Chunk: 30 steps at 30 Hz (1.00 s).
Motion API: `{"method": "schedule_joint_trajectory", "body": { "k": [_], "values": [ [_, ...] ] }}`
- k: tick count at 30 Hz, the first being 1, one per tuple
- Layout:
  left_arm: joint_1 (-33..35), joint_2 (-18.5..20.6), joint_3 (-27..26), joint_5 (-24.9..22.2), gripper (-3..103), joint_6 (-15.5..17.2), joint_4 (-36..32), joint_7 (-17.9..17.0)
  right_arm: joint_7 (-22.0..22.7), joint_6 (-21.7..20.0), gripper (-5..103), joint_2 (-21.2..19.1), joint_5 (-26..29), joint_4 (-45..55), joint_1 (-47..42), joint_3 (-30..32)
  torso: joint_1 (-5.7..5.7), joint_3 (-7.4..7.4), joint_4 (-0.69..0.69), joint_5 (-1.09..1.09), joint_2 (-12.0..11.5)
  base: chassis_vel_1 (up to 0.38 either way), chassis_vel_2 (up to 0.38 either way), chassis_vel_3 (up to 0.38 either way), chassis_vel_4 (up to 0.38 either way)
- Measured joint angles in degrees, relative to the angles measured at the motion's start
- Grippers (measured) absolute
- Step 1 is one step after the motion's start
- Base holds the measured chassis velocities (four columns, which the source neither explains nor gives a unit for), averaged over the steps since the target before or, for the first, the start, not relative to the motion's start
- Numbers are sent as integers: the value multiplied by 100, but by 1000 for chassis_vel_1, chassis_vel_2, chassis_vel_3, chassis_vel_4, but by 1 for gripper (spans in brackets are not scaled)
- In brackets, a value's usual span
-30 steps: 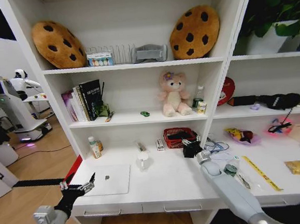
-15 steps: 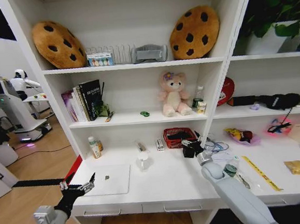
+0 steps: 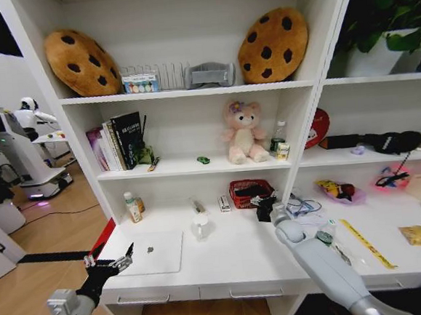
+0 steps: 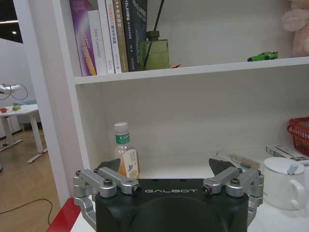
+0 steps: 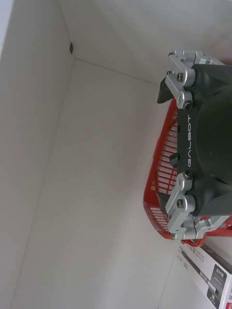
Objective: Organize the objects on the table.
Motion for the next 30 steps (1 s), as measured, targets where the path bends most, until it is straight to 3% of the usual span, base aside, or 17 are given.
{"method": "schedule_joint_trajectory", "body": {
  "k": [9,17,19,24,25,26,30],
  "values": [
    [0,0,0,0,100,0,0,0,-21,-238,100,254,232,-356,252,-162,1,0,0,0,0,0,0,0,0],
    [0,0,0,0,100,0,0,0,-19,-140,63,460,222,-593,377,-146,1,0,-1,0,0,0,0,0,0],
    [0,0,0,0,100,0,0,0,-18,-138,63,466,218,-598,379,-146,1,0,-1,0,0,0,0,0,0],
    [0,0,0,0,100,0,0,0,-10,-128,41,440,212,-599,369,-129,1,0,0,0,0,0,0,0,0],
    [0,0,0,0,100,-1,0,0,-7,-107,41,422,222,-599,356,-118,1,0,0,0,0,0,0,0,0],
    [0,0,0,0,100,0,0,0,0,-90,31,412,238,-596,344,-112,1,0,-1,0,0,0,0,0,0],
    [0,0,0,0,100,0,0,0,5,-13,31,377,246,-577,306,-80,1,0,0,0,0,0,0,0,0]
  ]
}}
